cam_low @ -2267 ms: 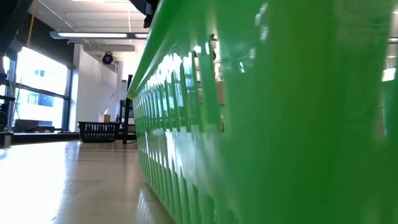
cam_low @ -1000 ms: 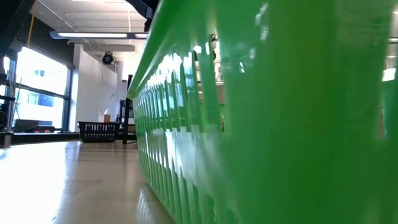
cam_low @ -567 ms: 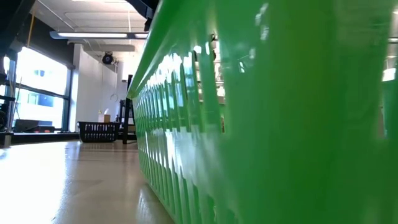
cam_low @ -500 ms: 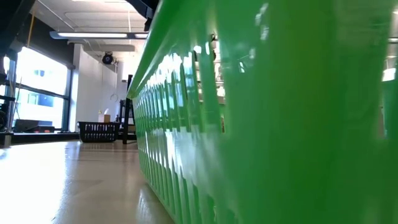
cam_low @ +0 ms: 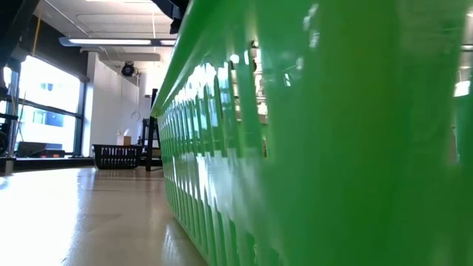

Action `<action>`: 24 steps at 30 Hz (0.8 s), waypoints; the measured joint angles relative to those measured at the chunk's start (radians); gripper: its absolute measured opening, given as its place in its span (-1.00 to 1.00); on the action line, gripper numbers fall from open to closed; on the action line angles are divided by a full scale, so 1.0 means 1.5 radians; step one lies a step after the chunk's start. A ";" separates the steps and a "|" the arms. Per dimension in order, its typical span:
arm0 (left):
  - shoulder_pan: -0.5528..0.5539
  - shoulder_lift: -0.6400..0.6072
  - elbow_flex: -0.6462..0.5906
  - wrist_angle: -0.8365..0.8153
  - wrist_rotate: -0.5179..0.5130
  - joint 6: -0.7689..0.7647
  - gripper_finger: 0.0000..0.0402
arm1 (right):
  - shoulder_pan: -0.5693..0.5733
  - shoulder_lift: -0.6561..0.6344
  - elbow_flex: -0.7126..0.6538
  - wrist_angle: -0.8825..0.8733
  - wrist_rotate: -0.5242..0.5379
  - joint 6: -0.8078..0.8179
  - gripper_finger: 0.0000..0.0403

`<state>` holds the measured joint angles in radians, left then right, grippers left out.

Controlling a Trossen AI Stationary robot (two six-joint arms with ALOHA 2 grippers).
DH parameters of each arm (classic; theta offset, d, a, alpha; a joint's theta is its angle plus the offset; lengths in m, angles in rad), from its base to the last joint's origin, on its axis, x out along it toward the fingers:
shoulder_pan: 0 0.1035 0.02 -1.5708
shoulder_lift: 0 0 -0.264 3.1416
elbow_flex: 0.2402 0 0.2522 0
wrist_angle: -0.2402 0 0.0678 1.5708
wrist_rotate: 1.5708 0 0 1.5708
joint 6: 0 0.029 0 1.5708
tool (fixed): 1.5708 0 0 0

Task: Stack baskets on shelf by color
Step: Put the middle left white bin on the shelf, then stack the bottom black bin on top of the black bin on the shelf

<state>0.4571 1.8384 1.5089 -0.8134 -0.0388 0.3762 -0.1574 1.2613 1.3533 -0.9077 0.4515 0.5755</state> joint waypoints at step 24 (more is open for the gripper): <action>-0.045 -0.274 -0.003 -0.077 -0.012 -0.160 -0.40 | 0.039 0.000 0.000 -0.009 -0.089 0.074 -0.71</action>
<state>0.3895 1.4272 1.5050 -0.9296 -0.0563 0.1366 -0.0985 1.2617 1.3533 -0.9210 0.3180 0.6868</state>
